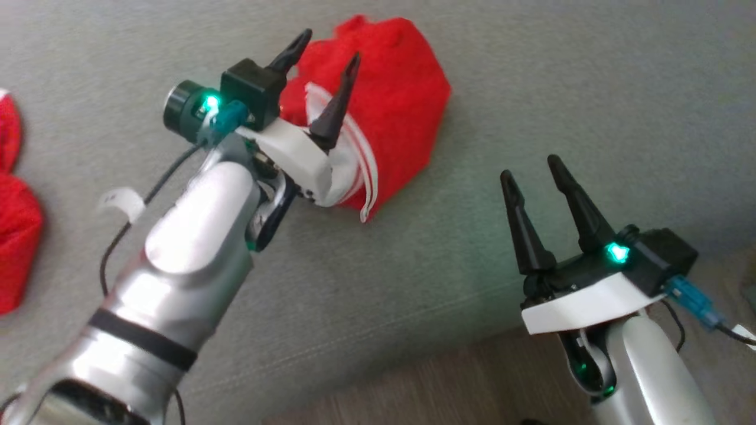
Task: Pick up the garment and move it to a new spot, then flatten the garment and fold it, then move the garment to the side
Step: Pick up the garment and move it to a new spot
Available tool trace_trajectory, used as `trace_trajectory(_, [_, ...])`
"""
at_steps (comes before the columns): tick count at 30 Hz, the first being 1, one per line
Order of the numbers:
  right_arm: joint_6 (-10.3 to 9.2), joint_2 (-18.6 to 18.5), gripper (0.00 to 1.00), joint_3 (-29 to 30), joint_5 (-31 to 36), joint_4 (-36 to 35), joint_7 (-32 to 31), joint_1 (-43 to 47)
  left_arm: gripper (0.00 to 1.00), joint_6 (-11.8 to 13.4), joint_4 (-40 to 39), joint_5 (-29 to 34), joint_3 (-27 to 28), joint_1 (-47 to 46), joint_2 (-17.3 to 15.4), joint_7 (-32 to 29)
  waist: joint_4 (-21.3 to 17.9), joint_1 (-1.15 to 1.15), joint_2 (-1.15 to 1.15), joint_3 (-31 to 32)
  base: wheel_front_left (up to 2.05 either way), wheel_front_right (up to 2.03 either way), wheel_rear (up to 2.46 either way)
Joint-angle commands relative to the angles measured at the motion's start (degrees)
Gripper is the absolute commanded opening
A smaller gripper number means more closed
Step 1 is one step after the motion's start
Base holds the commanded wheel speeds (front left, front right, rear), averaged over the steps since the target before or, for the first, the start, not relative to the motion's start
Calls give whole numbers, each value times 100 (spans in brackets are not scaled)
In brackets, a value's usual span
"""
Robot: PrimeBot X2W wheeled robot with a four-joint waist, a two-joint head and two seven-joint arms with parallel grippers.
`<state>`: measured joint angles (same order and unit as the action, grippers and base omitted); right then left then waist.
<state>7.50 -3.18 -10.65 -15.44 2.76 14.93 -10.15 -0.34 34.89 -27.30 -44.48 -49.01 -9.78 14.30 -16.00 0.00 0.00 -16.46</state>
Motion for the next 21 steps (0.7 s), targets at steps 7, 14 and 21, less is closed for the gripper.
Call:
trace_trajectory(7, [-1, 30, 100, 55, 314, 42, 7, 57, 100, 358, -1234, 509, 1326, 1166, 117, 69, 918, 0, 0, 498, 0, 0, 0])
trace_trajectory(14, [-1, 30, 100, 349, 500, 89, 7, 449, 100, 646, -2613, 1068, 2451, 3107, 410, 69, 1741, 0, 0, 1058, 0, 0, 0])
trace_trajectory(21, [-1, 30, 100, 880, 759, -351, 7, 889, 100, 580, -3979, 1707, 3236, 4546, 637, 70, 2271, 0, 0, 1338, 0, 0, 0])
